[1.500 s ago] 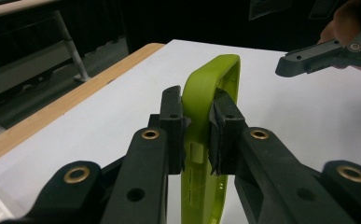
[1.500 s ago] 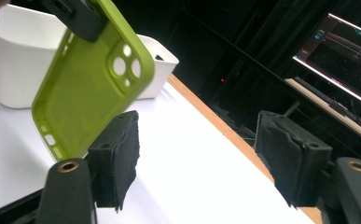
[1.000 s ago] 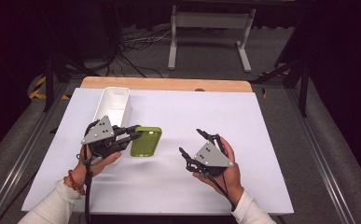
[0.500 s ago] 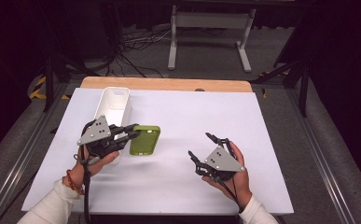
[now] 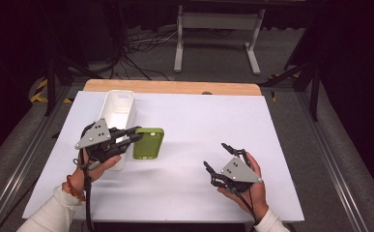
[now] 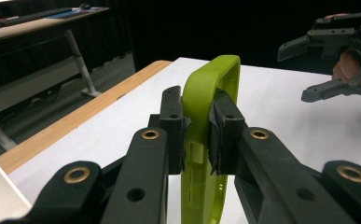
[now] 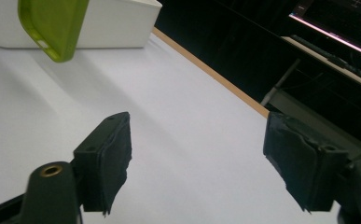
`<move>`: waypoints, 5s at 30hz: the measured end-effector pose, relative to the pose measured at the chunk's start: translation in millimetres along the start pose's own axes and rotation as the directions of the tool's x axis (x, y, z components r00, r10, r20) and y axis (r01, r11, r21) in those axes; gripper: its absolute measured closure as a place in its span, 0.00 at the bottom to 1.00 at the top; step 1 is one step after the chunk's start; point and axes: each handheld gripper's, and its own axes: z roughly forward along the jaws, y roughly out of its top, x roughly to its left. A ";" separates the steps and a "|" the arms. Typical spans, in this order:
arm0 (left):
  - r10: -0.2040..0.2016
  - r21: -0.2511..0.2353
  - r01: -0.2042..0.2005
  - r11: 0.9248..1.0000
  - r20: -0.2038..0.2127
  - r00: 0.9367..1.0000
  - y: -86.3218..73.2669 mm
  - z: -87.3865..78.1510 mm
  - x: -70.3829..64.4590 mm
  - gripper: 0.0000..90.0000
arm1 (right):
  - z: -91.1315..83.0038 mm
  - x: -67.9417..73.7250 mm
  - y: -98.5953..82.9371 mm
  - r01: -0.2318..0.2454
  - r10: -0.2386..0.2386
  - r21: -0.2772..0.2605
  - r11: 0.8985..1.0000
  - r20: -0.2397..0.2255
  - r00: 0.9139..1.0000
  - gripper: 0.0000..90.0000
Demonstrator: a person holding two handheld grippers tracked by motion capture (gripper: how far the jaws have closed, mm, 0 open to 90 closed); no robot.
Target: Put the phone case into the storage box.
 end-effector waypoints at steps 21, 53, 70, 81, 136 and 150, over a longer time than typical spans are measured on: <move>-0.001 -0.059 -0.001 0.998 -0.030 1.000 12.9 -19.8 10.9 0.87 | -8.3 -1.2 -17.9 -0.057 0.057 0.023 0.998 0.000 0.998 0.21; -0.028 -0.140 0.008 0.990 -0.137 0.990 19.9 -60.1 32.9 0.87 | -7.4 -1.3 -16.1 -0.068 0.068 0.003 0.998 0.001 0.998 0.21; -0.052 -0.150 0.022 0.989 -0.196 0.979 14.0 -80.5 52.5 0.87 | -10.9 -6.5 -16.4 -0.088 0.089 -0.021 0.996 0.035 0.995 0.22; -0.068 -0.121 0.040 0.992 -0.233 0.970 10.3 -78.6 73.0 0.87 | -7.6 -5.0 -16.1 -0.086 0.086 -0.009 0.996 0.035 0.996 0.22; -0.120 -0.025 0.118 0.993 -0.255 0.959 -29.3 17.6 176.0 0.87 | -4.7 -7.3 -18.7 -0.082 0.082 0.005 0.997 0.021 0.996 0.22; -0.145 -0.019 0.145 0.989 -0.253 0.957 -49.0 27.6 185.9 0.87 | 4.8 -2.1 -18.3 -0.065 0.066 0.033 0.997 -0.015 0.998 0.22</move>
